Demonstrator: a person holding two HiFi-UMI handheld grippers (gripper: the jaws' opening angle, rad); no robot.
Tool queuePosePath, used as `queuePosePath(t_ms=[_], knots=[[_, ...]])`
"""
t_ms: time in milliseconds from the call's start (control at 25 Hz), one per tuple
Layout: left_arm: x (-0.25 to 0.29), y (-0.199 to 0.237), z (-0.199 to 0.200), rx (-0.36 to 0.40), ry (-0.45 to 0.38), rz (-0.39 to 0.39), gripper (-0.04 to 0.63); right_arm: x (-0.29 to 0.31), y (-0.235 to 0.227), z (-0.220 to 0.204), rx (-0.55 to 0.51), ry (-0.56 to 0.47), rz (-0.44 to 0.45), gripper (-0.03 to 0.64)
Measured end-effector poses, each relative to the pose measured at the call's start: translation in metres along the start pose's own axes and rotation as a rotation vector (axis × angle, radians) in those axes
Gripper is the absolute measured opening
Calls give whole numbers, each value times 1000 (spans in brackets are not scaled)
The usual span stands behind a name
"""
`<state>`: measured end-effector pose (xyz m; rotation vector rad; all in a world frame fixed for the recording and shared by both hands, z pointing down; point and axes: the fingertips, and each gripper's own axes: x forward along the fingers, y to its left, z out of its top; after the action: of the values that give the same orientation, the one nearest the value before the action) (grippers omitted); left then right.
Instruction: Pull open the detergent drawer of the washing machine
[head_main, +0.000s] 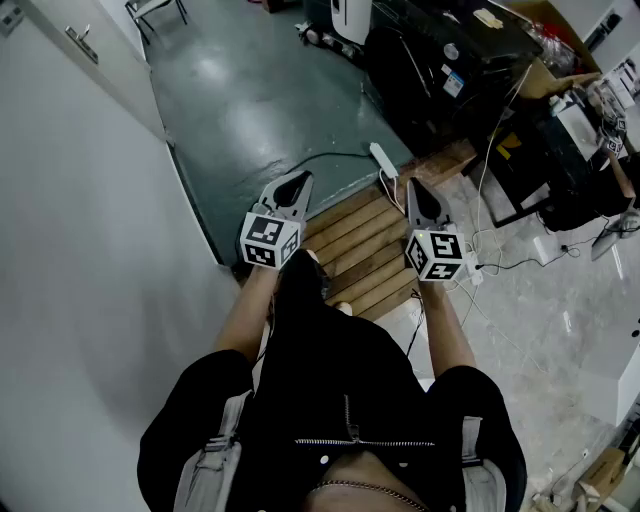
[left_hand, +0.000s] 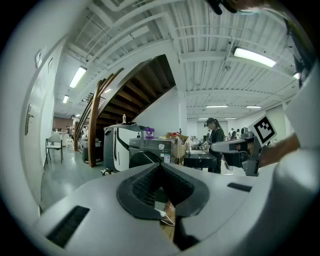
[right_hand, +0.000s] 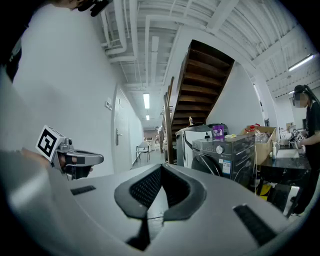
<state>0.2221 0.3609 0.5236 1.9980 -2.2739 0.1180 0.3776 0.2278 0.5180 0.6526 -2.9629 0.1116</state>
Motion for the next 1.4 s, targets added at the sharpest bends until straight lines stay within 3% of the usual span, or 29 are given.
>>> queuePosePath(t_ms=[720,1040,1400], knots=[[43,26,-4,-21,18,-26,21,45,-13,-11,44,39,-1,6],[91,87,9,-28,28,-56,21,119,-16,5,53,65,-22,6],[129,167,75,1,44,-107,21,201,0,77,68,79,-53,6]])
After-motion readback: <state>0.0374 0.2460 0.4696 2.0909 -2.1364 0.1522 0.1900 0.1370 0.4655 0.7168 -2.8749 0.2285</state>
